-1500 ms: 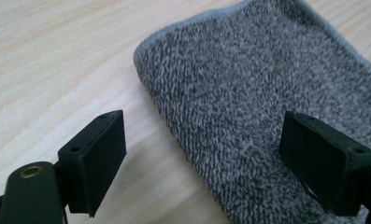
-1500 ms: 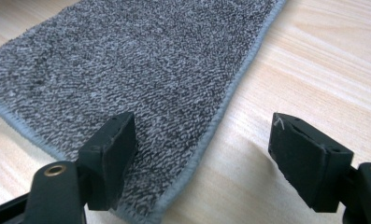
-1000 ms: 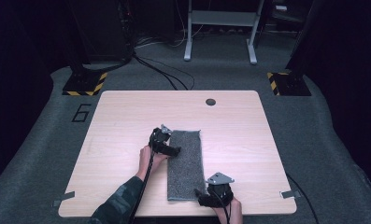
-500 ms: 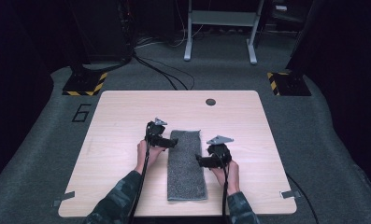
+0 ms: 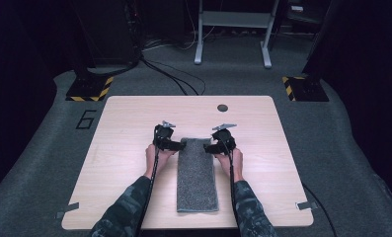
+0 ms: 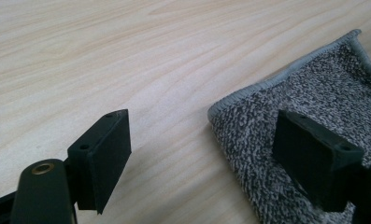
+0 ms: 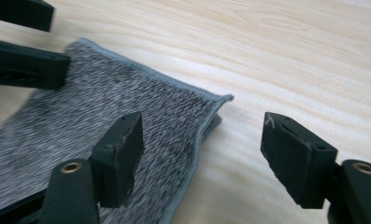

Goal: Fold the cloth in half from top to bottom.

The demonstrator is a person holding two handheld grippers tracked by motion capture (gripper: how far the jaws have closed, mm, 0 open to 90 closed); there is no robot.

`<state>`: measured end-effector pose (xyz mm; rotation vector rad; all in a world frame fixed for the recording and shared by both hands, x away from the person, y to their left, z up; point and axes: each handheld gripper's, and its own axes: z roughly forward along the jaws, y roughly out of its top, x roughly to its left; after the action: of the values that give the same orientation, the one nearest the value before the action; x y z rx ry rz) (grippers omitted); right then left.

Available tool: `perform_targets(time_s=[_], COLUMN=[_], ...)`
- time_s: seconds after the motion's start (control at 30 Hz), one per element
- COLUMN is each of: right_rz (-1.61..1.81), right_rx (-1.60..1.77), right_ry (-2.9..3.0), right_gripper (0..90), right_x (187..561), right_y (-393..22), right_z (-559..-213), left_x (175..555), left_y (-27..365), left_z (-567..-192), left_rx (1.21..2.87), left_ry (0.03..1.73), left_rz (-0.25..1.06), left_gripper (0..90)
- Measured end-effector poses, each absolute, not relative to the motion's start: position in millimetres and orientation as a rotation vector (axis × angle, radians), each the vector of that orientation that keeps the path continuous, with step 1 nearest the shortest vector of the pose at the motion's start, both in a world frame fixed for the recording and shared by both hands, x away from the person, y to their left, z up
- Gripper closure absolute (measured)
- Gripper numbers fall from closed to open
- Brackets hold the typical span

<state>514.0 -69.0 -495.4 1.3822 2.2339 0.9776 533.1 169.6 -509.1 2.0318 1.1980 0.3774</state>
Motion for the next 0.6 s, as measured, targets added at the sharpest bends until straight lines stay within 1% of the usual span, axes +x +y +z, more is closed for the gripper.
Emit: perform_targets(time_s=[0.13, 0.3, 0.4, 0.47, 0.5, 0.6], right_rz=[0.932, 0.893, 0.891, 0.891, 0.894, 0.889], right_rx=[1.421, 1.43, 1.41, 1.401, 1.397, 1.362], right_ry=[2.237, 2.253, 2.258, 2.269, 2.273, 2.287], right_gripper=[33.3, 39.2, 40.8, 44.0, 46.5, 59.1], right_x=[523.6, 533.1, 534.0, 533.3, 532.5, 529.9], right_y=[-63.7, -60.0, -59.8, -59.3, -58.4, -54.7], right_z=[-504.2, -510.4, -512.0, -511.6, -511.5, -511.0], left_x=[532.5, 532.7, 530.6, 529.4, 528.2, 523.9], left_y=[164.8, 158.5, 155.5, 154.3, 152.7, 148.6], left_z=[-508.7, -512.8, -515.7, -515.6, -515.6, -516.0], left_rx=[2.042, 2.097, 2.097, 2.116, 2.121, 2.135], left_ry=[1.176, 1.161, 1.151, 1.128, 1.124, 1.098], left_rz=[0.394, 0.386, 0.394, 0.408, 0.414, 0.435], left_gripper=[25.7, 39.8, 43.5, 46.9, 48.8, 56.0])
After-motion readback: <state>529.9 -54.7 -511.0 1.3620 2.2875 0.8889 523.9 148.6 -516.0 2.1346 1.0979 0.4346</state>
